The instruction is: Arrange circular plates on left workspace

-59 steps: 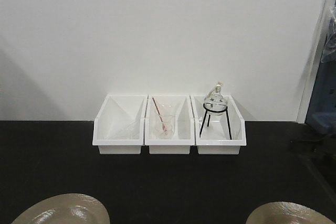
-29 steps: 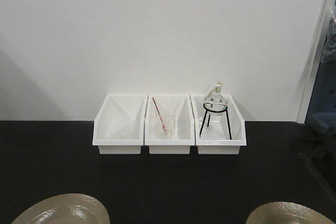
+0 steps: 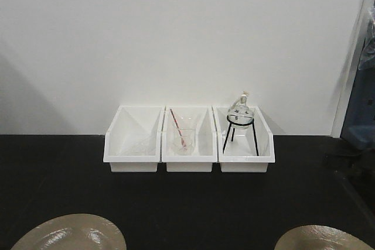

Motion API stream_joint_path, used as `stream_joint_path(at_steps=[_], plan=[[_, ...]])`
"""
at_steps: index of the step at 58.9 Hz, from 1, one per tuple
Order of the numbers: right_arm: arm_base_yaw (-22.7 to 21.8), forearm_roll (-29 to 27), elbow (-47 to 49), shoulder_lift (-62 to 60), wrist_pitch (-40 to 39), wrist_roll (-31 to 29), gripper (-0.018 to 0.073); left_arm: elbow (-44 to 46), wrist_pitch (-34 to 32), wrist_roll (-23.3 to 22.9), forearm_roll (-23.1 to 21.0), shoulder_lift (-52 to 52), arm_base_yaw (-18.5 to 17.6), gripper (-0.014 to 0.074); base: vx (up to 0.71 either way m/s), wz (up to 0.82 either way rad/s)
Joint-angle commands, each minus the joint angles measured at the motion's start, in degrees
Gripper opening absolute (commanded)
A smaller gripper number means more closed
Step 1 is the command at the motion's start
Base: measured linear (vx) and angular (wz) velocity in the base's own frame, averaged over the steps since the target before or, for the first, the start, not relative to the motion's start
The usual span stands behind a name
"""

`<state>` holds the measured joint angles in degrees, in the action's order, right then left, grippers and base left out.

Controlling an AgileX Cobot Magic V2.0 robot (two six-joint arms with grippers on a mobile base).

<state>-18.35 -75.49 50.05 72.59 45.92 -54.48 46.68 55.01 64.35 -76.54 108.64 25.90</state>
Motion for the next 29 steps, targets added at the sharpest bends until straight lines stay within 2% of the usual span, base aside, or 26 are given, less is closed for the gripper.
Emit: stream_joint_path(at_steps=[1, 6, 15, 22, 29], plan=[[-0.24, -3.28, 2.04, -1.17, 0.28, -0.68, 0.0593, 1.03, 2.66, 0.50, -1.86, -2.25, -0.22, -0.0009, 0.00, 0.00], [-0.24, -3.28, 2.04, -1.17, 0.16, -0.68, 0.0593, 1.03, 6.07, 0.50, -4.73, -2.25, -0.22, -0.0007, 0.00, 0.00], [-0.24, -3.39, 2.04, -1.17, 0.11, -0.68, 0.0593, 1.03, 11.70, 0.50, -13.99, -2.25, -1.54, -0.0004, 0.00, 0.00], [-0.24, -3.39, 2.04, -1.17, 0.17, -0.68, 0.0593, 1.36, 12.38, 0.72, -19.51, -2.25, -5.26, -0.0003, 0.00, 0.00], [-0.06, -3.39, 2.04, -1.17, 0.37, -0.68, 0.0593, 4.13, 11.26, 1.13, -20.44, -2.19, -10.34, -0.0001, 0.00, 0.00]])
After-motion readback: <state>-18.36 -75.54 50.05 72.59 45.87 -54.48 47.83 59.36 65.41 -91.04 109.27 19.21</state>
